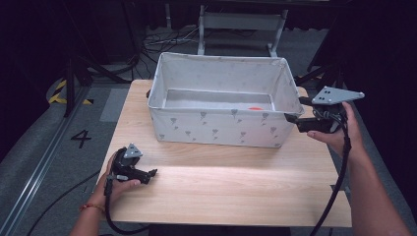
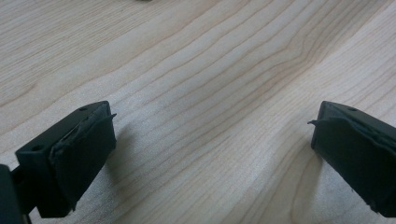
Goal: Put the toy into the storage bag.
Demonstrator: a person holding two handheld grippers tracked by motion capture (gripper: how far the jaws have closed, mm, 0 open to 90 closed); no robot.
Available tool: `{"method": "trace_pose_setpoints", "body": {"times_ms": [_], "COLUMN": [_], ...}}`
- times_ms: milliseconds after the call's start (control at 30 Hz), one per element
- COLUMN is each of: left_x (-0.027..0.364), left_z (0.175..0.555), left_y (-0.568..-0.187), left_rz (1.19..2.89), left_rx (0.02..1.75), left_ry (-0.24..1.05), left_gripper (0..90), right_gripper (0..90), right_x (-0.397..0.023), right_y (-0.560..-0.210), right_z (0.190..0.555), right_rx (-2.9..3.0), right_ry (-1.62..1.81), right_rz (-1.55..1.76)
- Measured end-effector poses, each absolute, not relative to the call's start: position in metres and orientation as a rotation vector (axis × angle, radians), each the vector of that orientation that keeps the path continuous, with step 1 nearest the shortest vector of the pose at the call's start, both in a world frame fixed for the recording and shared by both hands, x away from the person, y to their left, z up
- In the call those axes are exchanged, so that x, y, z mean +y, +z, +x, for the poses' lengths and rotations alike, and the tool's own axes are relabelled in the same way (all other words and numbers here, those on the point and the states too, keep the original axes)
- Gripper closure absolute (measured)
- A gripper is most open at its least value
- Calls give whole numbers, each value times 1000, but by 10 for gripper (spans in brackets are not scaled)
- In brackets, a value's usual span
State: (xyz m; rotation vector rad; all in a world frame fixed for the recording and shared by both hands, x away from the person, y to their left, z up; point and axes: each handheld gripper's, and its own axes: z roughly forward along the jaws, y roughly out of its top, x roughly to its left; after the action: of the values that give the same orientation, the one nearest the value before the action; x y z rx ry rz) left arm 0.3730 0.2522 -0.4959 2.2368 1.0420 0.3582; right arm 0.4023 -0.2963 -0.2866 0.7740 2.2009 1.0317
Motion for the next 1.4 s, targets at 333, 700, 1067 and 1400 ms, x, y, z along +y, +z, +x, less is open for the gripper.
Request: {"method": "trace_pose_setpoints", "body": {"times_ms": [333,700,1067,1400], "left_x": [252,252,252,252], "left_z": [373,373,373,373], "left_y": [-496,-496,-496,-496], "left_rz": [2237,2236,2235,2238], "left_rx": [1042,1043,1044,1042], "left_ry": [358,359,356,357], "left_gripper": [2,2,2,2], "right_gripper": [268,244,253,227], "right_x": [-299,-313,-321,-324], "right_y": [-298,-314,-339,-380], "right_z": [382,365,357,354], "right_rx": [2210,2203,2211,2263], "right_ry": [966,886,833,714], "right_rz": [752,756,776,805]}}
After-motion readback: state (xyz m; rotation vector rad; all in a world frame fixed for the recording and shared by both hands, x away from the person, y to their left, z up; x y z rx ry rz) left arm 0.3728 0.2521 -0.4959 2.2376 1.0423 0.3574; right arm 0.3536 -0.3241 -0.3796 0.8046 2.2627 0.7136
